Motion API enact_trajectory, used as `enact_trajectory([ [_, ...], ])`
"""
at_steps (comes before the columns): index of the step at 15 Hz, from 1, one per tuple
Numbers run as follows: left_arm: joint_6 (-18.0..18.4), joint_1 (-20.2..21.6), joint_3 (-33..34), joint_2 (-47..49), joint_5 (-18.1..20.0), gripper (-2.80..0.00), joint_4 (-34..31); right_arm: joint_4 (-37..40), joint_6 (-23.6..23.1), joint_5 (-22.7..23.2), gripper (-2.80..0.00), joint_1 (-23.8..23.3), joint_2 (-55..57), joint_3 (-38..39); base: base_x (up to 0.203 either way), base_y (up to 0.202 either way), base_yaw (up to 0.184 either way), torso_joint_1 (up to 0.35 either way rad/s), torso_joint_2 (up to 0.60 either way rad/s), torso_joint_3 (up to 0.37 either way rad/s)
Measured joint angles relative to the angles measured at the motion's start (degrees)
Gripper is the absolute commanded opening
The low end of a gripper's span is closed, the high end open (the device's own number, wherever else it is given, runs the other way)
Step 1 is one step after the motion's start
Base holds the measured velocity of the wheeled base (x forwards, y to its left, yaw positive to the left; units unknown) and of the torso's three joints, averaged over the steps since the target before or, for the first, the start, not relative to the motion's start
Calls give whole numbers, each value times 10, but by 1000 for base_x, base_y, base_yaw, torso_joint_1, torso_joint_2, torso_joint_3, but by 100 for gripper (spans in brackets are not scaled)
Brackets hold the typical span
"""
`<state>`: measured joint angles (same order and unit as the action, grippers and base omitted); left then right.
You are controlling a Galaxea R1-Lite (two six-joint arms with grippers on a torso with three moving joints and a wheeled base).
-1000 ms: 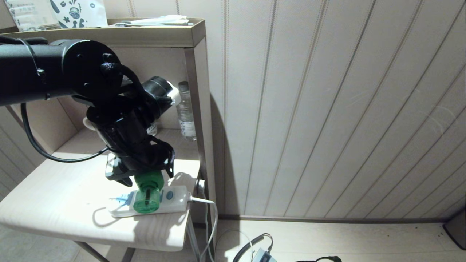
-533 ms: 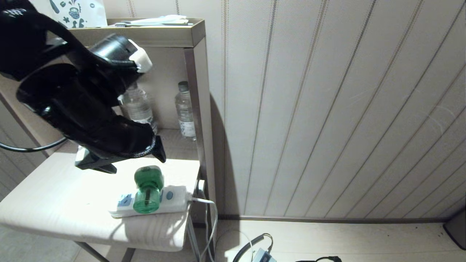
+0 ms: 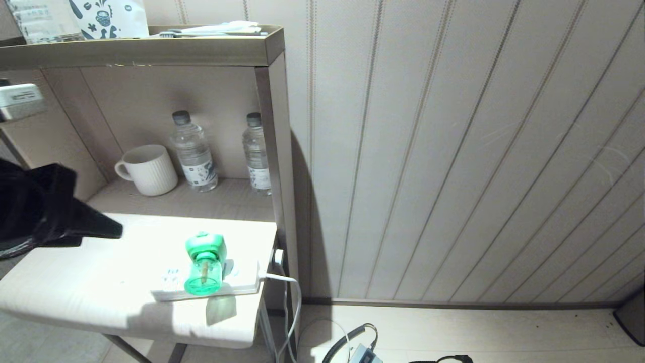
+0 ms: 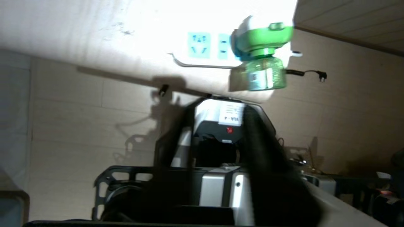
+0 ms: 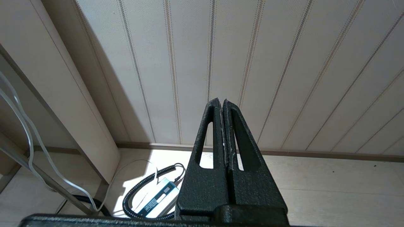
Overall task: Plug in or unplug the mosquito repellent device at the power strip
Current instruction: Hold the socket with your right hand and unplug it with your left hand
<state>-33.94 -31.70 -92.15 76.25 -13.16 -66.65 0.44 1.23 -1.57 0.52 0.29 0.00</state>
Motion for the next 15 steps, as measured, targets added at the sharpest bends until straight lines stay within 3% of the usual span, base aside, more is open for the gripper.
enact_trajectory([
  [1,13,11,25,-31,-7,-280,6,0,0,0,-280,0,0,0,0,0,0,0,0,0],
  [3,75,73,122,-117,-20,-280,57,0,0,0,-280,-1,0,0,0,0,0,0,0,0],
  [6,188,178,321,-252,-25,-280,195,0,0,0,-280,0,0,0,0,0,0,0,0,0],
  [8,250,250,443,-349,-3,-280,292,0,0,0,-280,0,0,0,0,0,0,0,0,0],
  [12,304,317,617,-518,55,-280,402,0,0,0,-280,0,0,0,0,0,0,0,0,0],
  [15,328,327,724,-621,51,-280,458,0,0,0,-280,0,0,0,0,0,0,0,0,0],
])
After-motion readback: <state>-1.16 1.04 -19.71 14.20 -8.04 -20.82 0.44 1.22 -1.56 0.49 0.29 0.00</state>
